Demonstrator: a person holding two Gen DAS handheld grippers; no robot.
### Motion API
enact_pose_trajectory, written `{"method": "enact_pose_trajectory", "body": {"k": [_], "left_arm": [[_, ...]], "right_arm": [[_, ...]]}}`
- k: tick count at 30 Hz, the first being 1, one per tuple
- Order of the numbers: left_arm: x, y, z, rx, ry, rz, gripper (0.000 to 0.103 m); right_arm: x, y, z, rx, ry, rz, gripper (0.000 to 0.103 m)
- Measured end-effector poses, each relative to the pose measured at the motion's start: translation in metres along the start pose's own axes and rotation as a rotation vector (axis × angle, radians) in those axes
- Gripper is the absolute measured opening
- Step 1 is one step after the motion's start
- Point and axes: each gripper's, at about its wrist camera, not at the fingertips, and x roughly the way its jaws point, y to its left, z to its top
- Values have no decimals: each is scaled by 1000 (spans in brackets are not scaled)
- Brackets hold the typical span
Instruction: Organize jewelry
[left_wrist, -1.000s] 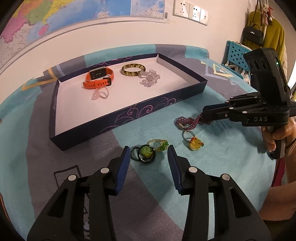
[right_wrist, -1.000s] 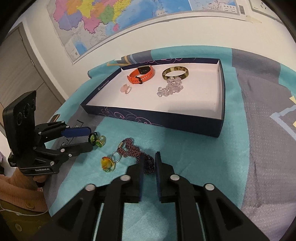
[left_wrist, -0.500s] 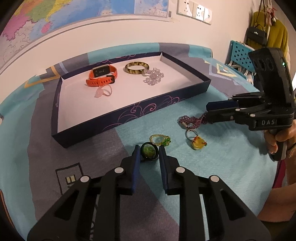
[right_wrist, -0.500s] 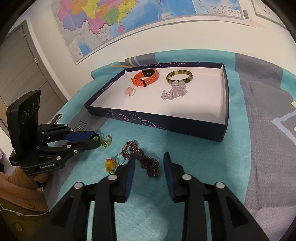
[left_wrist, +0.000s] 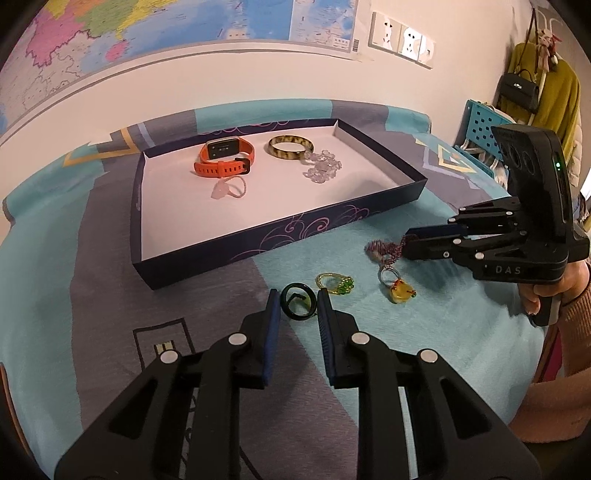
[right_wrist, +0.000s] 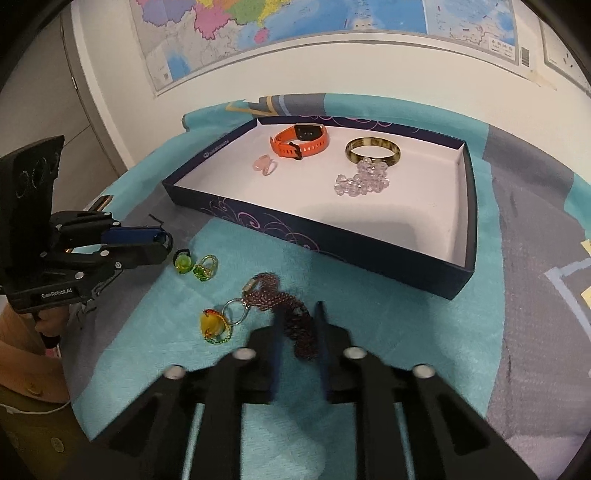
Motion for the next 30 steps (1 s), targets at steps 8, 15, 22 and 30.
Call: {"method": "enact_pose_trajectory", "body": {"k": [8, 15, 22, 30], "left_arm": [[-5, 5, 4, -14, -18, 8, 21], [-12, 6, 16, -7, -50, 12, 21], [-13, 8, 26, -9, -71, 11, 21], [-12, 9, 37, 4, -88, 16, 21]], "right_arm": [[-21, 1, 12, 52, -79, 103, 4], [-39, 2, 27, 62, -141, 122, 3], [-47, 3, 39, 58, -180, 112, 3], [-49, 2, 53, 44, -206, 98, 3]]}}
